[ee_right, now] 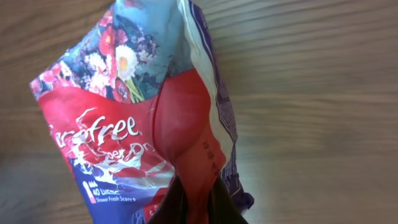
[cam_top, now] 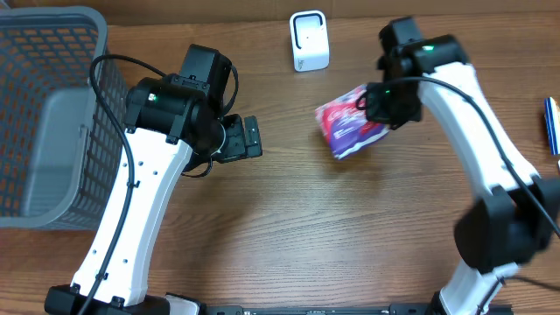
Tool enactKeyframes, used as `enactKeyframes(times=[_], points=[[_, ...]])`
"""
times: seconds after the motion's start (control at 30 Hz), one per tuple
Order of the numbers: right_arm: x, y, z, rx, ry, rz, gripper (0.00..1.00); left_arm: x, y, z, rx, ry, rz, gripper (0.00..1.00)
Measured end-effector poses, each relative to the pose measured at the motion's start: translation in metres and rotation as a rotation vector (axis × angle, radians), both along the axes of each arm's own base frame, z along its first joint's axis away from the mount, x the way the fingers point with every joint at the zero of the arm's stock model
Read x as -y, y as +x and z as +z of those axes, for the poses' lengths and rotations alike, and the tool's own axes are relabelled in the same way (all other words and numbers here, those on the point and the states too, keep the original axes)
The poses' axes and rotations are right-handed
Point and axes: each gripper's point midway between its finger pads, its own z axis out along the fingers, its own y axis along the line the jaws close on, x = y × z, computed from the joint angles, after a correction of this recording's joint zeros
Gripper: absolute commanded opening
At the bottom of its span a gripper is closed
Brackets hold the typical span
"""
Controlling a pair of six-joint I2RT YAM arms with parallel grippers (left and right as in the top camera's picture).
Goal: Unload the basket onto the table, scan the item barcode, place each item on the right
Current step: 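Grasp the red Carefree pack with the right gripper and drag it right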
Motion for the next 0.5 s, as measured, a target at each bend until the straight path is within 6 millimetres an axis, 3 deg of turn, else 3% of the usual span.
enactKeyframes(times=[0.07,0.13,0.37,0.43,0.5], points=[[0.012,-0.01,0.015,0.014,-0.068,-0.053,0.04,0.0,0.0,0.0,0.0,0.0,0.0,1.0],[0.024,-0.02,0.016,-0.007,-0.148,-0.112,0.04,0.0,0.0,0.0,0.0,0.0,0.0,1.0],[0.036,-0.031,-0.017,-0.047,-0.267,-0.235,0.04,0.0,0.0,0.0,0.001,0.0,0.0,1.0],[0.047,-0.044,-0.035,-0.1,-0.345,-0.243,0.04,0.0,0.0,0.0,0.0,0.0,0.0,1.0],[0.059,-0.052,-0.036,-0.122,-0.414,-0.258,0.04,0.0,0.0,0.0,0.0,0.0,0.0,1.0]])
